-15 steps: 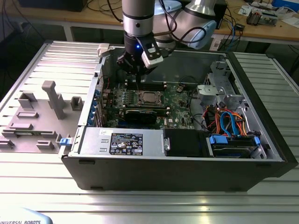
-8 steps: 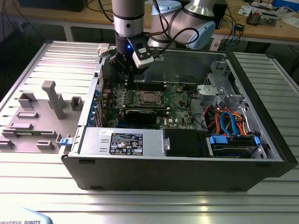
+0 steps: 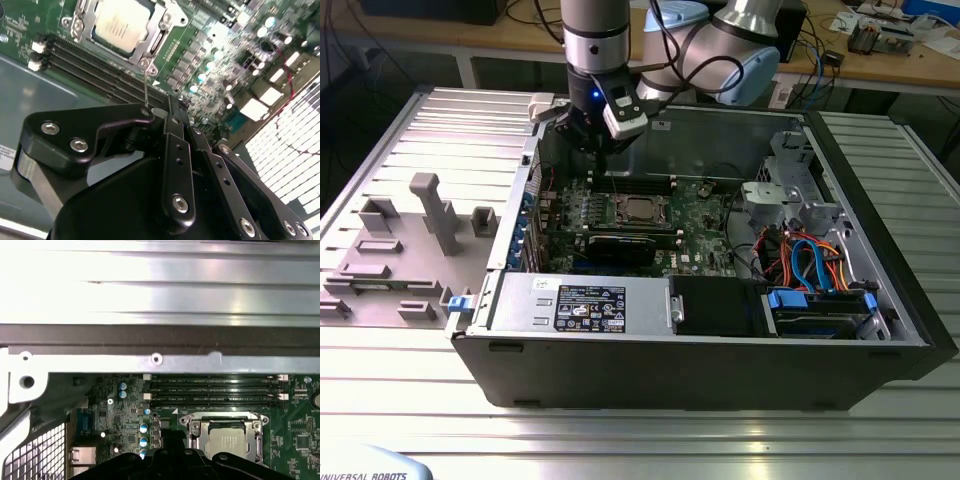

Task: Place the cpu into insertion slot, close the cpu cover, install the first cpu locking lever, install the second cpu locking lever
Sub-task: 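Install the first cpu locking lever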

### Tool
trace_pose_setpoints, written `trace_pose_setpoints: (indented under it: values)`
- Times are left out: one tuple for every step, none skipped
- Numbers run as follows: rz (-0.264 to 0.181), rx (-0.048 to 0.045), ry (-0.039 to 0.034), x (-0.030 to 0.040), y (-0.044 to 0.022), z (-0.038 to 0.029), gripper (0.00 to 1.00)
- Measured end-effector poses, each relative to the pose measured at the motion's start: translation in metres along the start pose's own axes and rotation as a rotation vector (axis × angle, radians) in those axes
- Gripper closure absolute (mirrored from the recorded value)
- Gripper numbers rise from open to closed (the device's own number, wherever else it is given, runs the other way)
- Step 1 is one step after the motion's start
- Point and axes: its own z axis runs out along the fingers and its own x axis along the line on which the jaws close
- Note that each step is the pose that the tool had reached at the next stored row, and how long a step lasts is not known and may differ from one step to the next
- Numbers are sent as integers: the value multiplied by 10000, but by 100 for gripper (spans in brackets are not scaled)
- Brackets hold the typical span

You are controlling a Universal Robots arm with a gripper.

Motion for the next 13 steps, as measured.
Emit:
trace_pose_setpoints:
  values:
    - [0,-2,-1,0,7,2,89]
    - [-3,-2,-2,-7,11,4,89]
    - [-1,-3,0,-27,13,5,89]
    - [-1,-2,0,-41,15,5,89]
    - [-1,-2,0,-80,18,7,89]
    - [-1,-3,1,-102,20,8,89]
    - [-1,-2,2,-121,22,8,89]
    - [0,-3,3,-153,24,9,89]
    - [1,-2,3,-174,26,10,89]
    - [0,-3,4,-198,28,11,89]
    - [-1,-2,5,-221,29,12,89]
    - [-2,-2,7,-248,30,12,89]
    - [0,-2,8,-280,31,14,89]
